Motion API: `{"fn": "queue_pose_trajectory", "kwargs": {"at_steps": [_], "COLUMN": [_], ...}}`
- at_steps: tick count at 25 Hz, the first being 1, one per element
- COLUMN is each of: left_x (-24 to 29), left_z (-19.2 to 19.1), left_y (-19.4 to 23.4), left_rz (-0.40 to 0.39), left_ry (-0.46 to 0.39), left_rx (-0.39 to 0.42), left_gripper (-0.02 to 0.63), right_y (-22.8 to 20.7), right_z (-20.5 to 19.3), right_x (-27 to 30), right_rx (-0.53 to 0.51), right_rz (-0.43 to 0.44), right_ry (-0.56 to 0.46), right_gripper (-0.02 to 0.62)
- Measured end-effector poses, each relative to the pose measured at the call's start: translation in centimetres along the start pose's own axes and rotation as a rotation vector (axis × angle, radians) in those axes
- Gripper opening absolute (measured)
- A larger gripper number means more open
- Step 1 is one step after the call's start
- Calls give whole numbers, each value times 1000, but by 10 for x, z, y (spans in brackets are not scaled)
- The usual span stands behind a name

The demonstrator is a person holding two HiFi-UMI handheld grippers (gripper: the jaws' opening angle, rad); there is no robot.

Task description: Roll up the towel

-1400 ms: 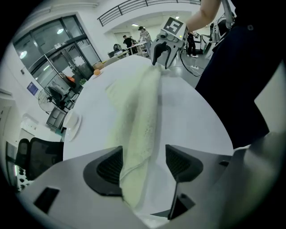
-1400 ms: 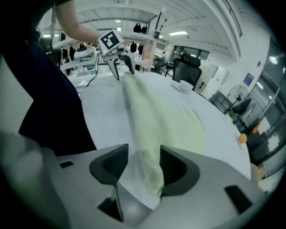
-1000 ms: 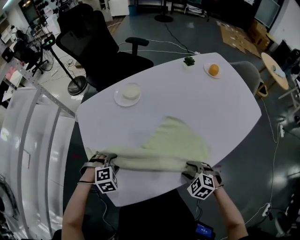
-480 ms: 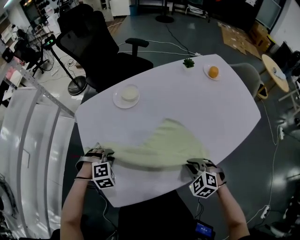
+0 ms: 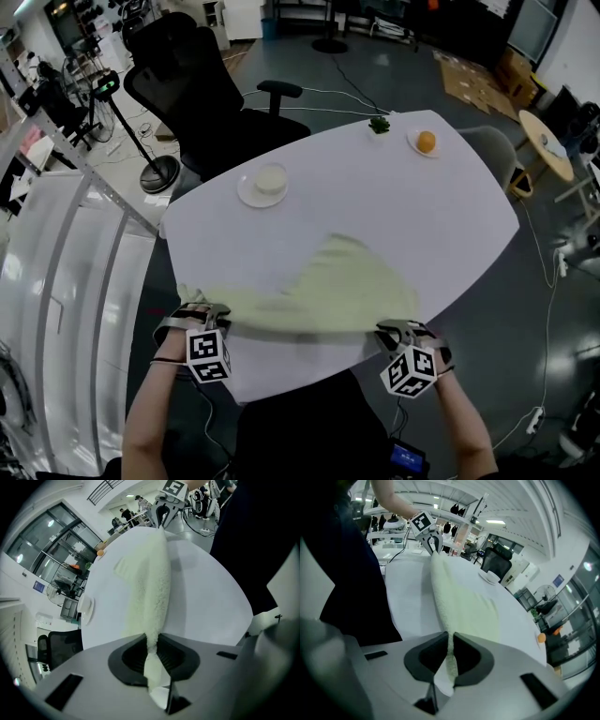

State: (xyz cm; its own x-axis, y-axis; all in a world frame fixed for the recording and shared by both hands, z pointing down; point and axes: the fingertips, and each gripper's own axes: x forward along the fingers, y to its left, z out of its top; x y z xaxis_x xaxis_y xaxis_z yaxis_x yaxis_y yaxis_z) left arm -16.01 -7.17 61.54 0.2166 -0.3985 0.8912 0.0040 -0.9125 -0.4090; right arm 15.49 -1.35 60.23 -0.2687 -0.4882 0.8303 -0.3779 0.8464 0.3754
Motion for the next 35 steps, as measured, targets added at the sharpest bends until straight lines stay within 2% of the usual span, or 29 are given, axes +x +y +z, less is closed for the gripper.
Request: {"fn": "queue_pose_trajectory", "kwargs": {"at_steps": [8,11,14,19,24,29,35], "left_x": [-15,-15,-16,-9,10,33,53], "left_z": [-27,-30,-30,-25,-18,-16,-19], "left_y": [-48,-53,-39,1,33,56,64], "left_rz": [-77,-96,-94,-69,-79,-110,-154], "left_ry": [3,-3,-7,-7,13,36,61], "left_rx": [-17,-35,-45,-75,-89,-115,-135], "left_gripper": [64,64,64,64,66,67,71], "right_y": [59,69,58,25,-9,-32,-38], "right_z": [8,8,14,21,18,12,5], "right_x": [0,1,0,1,17,43,66], "right_rx": [38,42,60,151,191,213,211], "right_rz": [52,76,85,113,161,213,259], "right_ry": [3,14,10,-26,-24,6,21], "right_gripper": [38,38,38,41,46,50,54]}}
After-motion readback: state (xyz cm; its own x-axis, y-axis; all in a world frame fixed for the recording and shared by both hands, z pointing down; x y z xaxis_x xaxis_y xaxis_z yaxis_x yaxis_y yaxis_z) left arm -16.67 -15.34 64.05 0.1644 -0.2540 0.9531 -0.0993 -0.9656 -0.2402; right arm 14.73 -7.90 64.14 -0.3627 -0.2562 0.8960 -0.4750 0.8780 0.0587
